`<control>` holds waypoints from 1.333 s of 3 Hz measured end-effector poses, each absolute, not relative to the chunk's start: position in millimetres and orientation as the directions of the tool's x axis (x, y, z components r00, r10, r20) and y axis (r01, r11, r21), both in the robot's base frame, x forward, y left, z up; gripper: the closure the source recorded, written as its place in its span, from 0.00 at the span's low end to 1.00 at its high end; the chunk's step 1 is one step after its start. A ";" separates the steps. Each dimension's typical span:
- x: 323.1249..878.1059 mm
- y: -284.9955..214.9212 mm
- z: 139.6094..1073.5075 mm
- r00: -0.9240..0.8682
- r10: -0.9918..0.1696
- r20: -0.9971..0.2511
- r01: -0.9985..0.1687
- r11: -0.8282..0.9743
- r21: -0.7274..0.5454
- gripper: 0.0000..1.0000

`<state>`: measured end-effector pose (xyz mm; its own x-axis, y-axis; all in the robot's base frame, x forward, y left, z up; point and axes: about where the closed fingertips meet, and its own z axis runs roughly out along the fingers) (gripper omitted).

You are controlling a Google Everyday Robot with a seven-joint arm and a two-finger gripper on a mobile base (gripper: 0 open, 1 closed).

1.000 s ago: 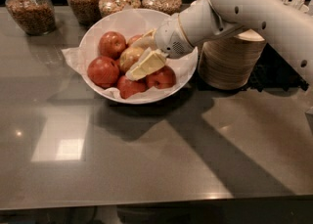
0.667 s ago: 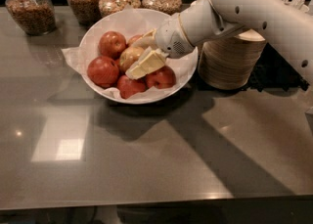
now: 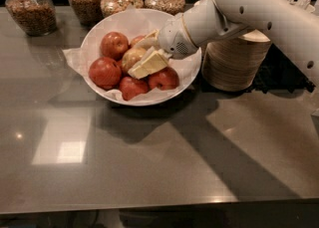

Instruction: Pick apple from white bowl

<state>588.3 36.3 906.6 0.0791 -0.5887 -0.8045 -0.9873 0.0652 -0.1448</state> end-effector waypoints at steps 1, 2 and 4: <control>584.8 38.5 909.7 0.085 -0.586 -0.806 -0.985 0.072 -0.156 1.00; 573.3 48.5 938.3 0.136 -0.551 -0.823 -0.979 0.054 -0.198 1.00; 546.1 56.2 1022.0 0.297 -0.422 -0.856 -0.943 0.010 -0.332 1.00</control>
Offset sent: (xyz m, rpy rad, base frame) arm -0.0281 0.0205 0.0684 0.0951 -0.1125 0.0442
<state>546.1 56.2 1022.0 0.2969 -0.4225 -0.8564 -0.9432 0.0103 -0.3320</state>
